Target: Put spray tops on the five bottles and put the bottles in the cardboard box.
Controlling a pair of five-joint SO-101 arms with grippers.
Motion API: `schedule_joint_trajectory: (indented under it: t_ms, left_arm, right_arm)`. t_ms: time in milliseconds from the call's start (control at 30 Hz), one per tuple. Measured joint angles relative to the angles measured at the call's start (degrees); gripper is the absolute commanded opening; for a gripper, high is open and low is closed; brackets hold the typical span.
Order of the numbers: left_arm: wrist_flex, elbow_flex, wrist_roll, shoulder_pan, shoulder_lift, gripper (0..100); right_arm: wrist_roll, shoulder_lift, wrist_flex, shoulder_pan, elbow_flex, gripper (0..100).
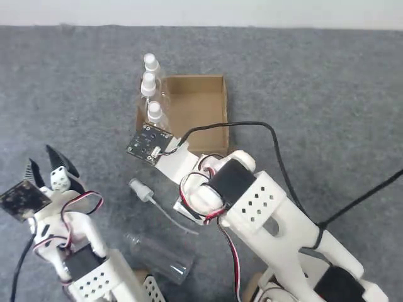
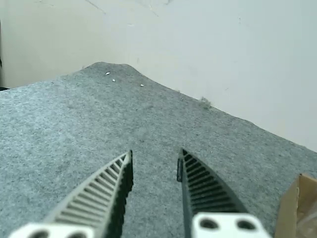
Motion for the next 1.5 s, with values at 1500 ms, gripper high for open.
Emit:
schedule_joint_trajectory:
  t_ms: [1500]
  left_arm:
    - [24.5, -14.4, -8.6, 12.0, 0.0, 15]
  right_arm:
    - [0.2, -0.1, -7.9, 6.3, 3.8, 9.0]
